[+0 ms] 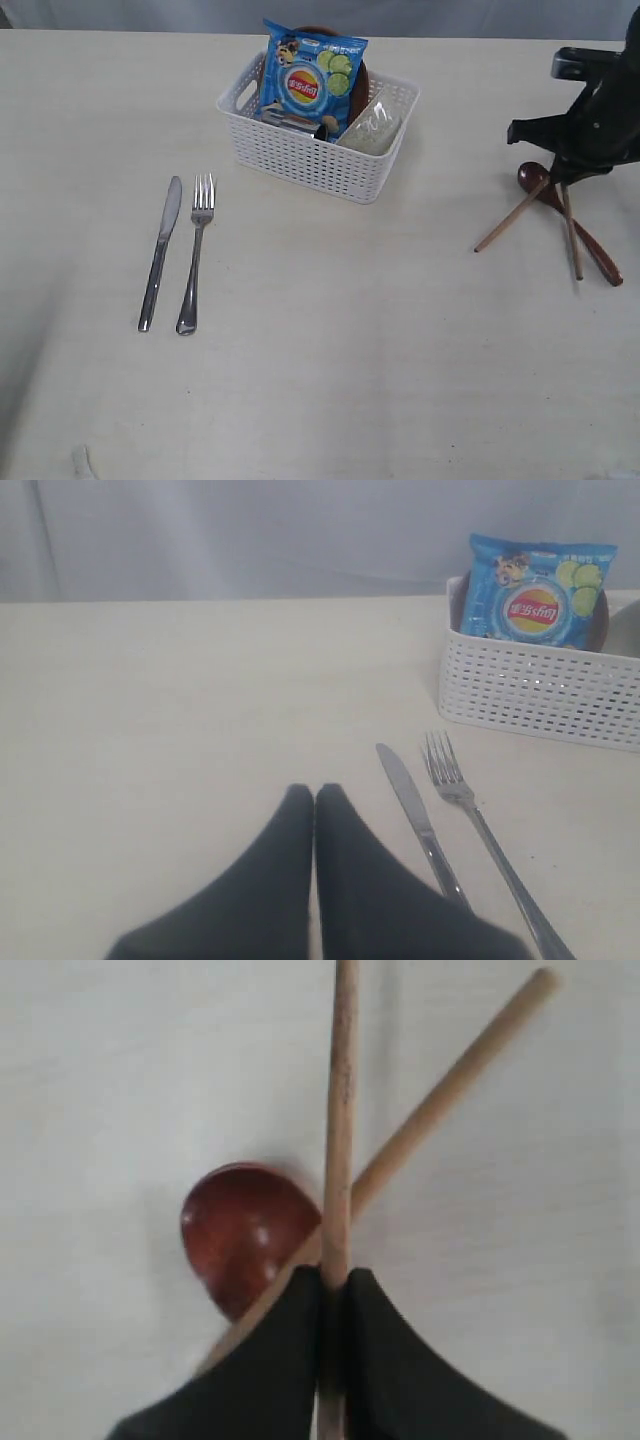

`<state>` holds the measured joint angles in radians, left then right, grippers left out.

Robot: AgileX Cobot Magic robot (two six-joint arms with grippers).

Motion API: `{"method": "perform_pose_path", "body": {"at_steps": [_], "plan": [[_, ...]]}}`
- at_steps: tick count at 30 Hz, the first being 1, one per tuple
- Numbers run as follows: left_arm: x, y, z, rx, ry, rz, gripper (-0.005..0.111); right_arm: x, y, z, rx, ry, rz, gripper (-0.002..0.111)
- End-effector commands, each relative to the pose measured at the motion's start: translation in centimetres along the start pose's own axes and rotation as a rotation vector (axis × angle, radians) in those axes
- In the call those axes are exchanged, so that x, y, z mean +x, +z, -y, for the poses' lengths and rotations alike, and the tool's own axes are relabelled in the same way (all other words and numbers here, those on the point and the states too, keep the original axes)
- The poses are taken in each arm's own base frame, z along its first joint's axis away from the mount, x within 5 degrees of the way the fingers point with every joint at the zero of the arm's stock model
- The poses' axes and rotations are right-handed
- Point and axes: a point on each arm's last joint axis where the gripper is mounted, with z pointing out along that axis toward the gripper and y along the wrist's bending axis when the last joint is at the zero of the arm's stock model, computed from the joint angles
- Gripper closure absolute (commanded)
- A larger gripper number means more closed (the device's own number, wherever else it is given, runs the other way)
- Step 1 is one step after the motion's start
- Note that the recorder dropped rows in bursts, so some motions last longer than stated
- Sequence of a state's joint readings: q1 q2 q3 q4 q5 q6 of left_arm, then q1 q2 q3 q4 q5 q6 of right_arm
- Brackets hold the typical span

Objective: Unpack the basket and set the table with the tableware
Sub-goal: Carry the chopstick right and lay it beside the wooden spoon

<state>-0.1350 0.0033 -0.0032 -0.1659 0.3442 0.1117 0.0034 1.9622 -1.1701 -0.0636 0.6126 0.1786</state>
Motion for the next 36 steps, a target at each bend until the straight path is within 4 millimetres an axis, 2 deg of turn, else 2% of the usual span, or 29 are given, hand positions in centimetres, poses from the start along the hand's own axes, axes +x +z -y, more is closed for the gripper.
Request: {"method": "perform_pose_path", "body": {"at_steps": [1, 7, 10, 14, 19, 24, 32, 36], "plan": [[0.1, 0.0, 0.0, 0.006, 0.005, 0.001, 0.107, -0.5, -1.4, 2.7, 0.031, 0.06, 0.042, 0.108], [0.1, 0.0, 0.0, 0.006, 0.005, 0.001, 0.107, -0.3, -1.6, 7.0, 0.09, 0.127, 0.025, 0.108], [0.1, 0.0, 0.0, 0.006, 0.004, 0.001, 0.107, -0.1, -1.0, 7.8, 0.098, 0.105, 0.004, 0.108], [0.1, 0.0, 0.0, 0.006, 0.004, 0.001, 0.107, 0.2, 0.7, 7.6, 0.089, 0.036, -0.043, 0.108], [0.1, 0.0, 0.0, 0.006, 0.004, 0.001, 0.107, 0.8, 2.9, 5.8, 0.074, -0.038, -0.11, 0.108], [0.1, 0.0, 0.0, 0.006, 0.004, 0.001, 0.107, 1.0, 3.8, 4.7, 0.07, -0.101, -0.132, 0.106], [0.1, 0.0, 0.0, 0.007, 0.001, 0.001, 0.107, 1.1, 4.2, 4.6, 0.06, -0.072, -0.139, 0.068], [0.1, 0.0, 0.0, 0.007, 0.001, 0.001, 0.107, 0.9, 4.0, 4.6, 0.06, -0.069, -0.133, 0.068]]}}
